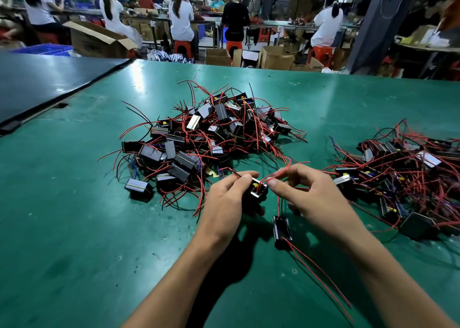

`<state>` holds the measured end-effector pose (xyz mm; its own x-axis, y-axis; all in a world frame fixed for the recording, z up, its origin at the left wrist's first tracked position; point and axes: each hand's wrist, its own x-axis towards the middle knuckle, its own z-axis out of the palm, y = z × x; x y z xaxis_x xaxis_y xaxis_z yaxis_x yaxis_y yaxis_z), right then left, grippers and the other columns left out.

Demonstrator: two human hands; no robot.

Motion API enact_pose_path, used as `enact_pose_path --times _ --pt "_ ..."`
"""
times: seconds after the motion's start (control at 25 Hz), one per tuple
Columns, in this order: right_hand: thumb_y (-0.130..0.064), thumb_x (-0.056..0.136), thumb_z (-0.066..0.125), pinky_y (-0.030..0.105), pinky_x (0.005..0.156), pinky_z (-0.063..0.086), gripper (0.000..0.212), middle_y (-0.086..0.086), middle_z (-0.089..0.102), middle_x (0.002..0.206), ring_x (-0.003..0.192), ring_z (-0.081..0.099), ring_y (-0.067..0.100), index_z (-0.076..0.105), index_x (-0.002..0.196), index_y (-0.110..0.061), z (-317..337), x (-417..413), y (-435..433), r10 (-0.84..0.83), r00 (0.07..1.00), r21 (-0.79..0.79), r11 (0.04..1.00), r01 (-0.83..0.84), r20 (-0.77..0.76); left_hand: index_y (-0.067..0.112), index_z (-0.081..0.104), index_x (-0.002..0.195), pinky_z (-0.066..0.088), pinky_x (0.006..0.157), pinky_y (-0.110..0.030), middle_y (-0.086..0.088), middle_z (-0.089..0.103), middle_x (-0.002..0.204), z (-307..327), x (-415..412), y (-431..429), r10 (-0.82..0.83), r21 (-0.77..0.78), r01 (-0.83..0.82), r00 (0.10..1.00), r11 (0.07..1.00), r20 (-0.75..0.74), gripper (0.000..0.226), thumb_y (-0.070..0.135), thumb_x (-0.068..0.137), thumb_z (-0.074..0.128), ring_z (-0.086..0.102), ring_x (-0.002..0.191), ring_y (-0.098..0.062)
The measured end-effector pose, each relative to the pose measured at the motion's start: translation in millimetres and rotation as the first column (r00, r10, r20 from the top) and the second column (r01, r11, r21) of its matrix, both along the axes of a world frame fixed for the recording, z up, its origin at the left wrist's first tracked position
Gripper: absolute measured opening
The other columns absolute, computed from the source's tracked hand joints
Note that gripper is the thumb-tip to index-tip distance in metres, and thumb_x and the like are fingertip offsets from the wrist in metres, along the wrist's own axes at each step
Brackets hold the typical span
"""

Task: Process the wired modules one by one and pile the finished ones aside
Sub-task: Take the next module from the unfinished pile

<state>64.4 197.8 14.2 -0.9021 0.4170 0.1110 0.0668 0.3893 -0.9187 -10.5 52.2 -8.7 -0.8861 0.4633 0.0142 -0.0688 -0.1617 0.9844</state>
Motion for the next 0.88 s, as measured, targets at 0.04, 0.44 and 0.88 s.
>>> enact_pose_path --times 0.04,0.44,0.88 --pt "-0.031 0.085 0.077 0.015 0.057 0.040 0.010 -0.006 0.069 0.078 0.057 0.053 0.001 0.074 0.093 -0.025 -7 0 -2 0.022 0.999 -0.069 0.997 -0.024 -0.026 0.008 0.071 0.105 0.057 0.057 -0.035 -0.018 0.072 0.087 0 0 1 0.000 -0.013 0.000 1.000 1.000 -0.009 0.021 0.016 0.100 0.051 0.066 0.064 -0.021" --pt "-0.016 0.086 0.078 0.009 0.062 0.044 0.027 -0.009 0.071 0.088 0.071 0.061 0.005 0.073 0.110 -0.027 -24 -4 -4 0.040 0.985 -0.253 0.964 -0.083 -0.169 0.014 0.069 0.114 0.060 0.068 -0.030 -0.010 0.075 0.094 -1 -2 0 -0.137 0.192 0.095 0.967 0.977 0.216 0.022 0.013 0.097 0.055 0.071 0.078 -0.020" --pt "-0.015 0.080 0.077 0.015 0.063 0.039 0.015 -0.009 0.069 0.077 0.066 0.055 0.008 0.073 0.083 -0.028 -18 5 -4 0.014 0.934 0.148 0.988 0.042 -0.356 -0.001 0.066 0.110 0.062 0.067 -0.031 -0.024 0.073 0.101 0 2 -2 -0.161 0.192 0.112 0.950 0.975 0.266 0.019 0.004 0.095 0.057 0.073 0.083 -0.028"
